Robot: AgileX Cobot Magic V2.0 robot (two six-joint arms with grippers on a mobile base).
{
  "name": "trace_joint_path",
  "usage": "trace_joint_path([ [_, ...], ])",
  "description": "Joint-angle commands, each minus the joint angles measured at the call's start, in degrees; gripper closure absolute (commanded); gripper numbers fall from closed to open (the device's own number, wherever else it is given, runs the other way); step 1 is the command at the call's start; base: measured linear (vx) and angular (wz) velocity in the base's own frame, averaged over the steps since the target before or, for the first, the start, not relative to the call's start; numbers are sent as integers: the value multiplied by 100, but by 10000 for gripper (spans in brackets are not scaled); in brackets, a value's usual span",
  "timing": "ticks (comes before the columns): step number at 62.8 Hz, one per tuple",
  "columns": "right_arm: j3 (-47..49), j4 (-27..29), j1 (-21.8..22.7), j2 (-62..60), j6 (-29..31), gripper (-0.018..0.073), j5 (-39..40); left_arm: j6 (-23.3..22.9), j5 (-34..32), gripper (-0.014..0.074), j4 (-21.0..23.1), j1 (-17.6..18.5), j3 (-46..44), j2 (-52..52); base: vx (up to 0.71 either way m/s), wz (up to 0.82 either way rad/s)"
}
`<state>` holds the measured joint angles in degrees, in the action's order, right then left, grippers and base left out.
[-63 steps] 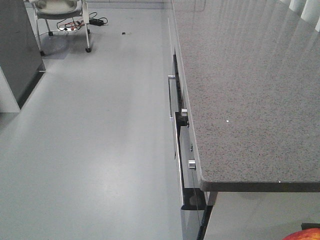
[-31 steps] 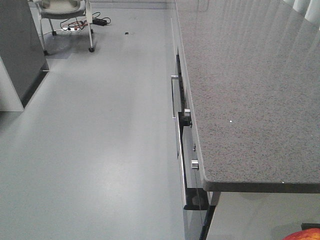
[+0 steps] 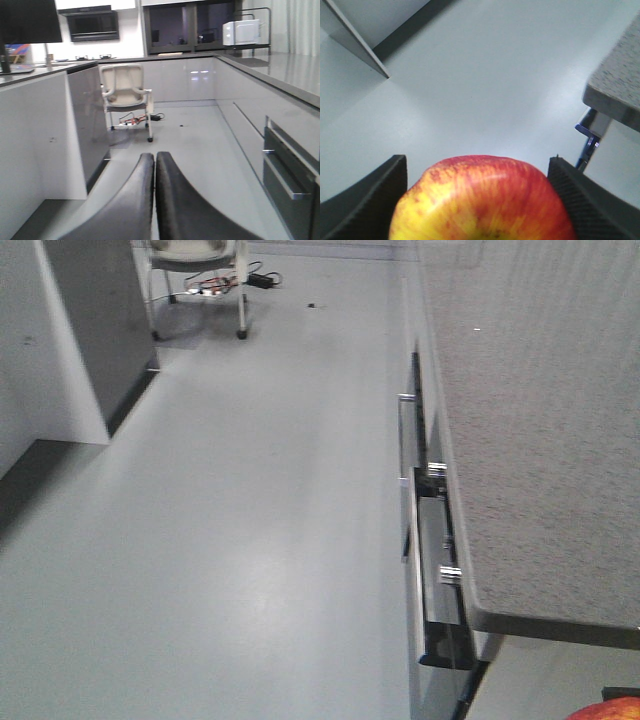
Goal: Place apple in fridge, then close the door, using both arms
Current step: 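Lift the apple off the counter with the right gripper, then drive toward the open fridge holding the apple in the right gripper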
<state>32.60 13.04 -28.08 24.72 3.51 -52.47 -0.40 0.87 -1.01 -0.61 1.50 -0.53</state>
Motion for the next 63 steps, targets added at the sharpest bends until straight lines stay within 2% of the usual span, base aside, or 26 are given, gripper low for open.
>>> trace_joint_path([
  [1, 154, 106, -1, 38, 19, 211, 367, -58, -391, 603, 14, -3, 120, 120, 0, 36],
  [63, 154, 119, -1, 38, 19, 211, 367, -58, -391, 603, 14, -3, 120, 120, 0, 46],
])
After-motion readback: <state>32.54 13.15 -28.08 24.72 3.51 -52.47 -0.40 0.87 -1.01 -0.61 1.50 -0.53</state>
